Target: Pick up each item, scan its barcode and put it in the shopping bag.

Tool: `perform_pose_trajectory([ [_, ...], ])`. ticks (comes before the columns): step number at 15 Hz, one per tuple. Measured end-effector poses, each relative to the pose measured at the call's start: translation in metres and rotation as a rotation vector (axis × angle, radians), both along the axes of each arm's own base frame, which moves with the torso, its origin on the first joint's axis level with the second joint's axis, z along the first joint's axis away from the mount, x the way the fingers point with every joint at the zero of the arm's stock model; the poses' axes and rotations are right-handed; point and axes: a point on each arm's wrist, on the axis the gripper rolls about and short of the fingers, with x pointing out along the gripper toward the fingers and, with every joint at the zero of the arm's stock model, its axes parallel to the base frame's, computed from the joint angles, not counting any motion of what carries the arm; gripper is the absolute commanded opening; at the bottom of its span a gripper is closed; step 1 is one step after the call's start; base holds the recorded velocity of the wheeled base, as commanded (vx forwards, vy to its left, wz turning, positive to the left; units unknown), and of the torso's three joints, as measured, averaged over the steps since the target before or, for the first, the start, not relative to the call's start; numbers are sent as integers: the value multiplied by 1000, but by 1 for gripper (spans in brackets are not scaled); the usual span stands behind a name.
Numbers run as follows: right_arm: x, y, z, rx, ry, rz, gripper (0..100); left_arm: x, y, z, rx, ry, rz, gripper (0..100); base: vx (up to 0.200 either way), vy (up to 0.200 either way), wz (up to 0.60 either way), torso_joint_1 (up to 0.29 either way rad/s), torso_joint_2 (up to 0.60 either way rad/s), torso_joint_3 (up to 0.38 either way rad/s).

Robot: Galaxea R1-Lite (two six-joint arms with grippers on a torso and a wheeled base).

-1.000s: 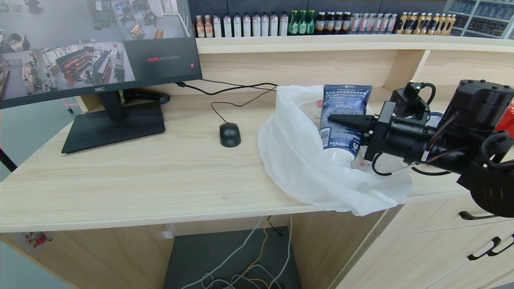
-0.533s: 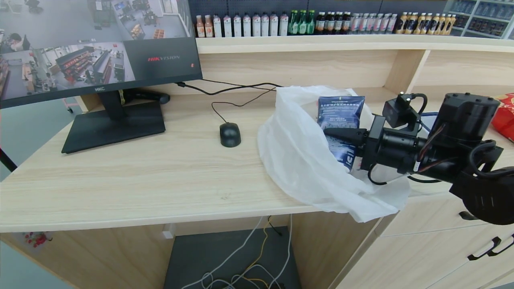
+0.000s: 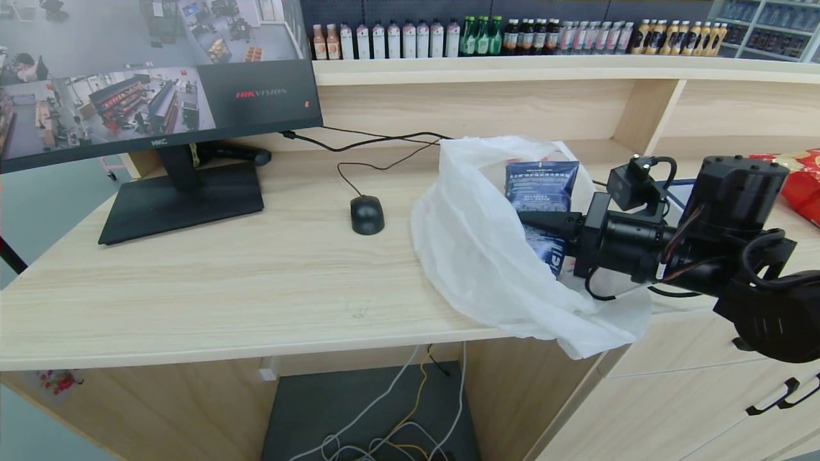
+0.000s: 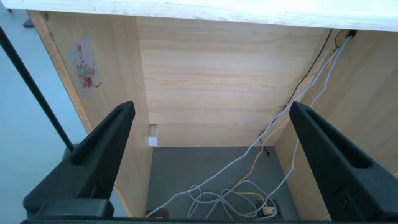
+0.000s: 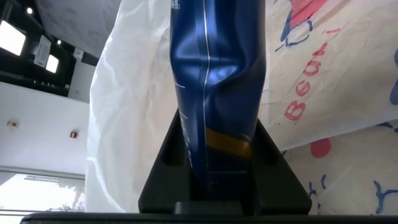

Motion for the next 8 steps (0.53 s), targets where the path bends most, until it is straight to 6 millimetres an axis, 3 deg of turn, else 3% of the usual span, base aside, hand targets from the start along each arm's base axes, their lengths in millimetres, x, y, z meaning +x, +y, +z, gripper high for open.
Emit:
perform_pose_trajectory([
  [2,0,0,-2,-2,6,0,0,0,0,0,0,0,0,100,0,0,0,0,0,0],
  [3,-1,0,-3,-3,10,0,100,0,0,0,0,0,0,100,0,0,0,0,0,0],
  [8,-2,-1,-3,-3,11,-2,100,0,0,0,0,0,0,100,0,0,0,0,0,0],
])
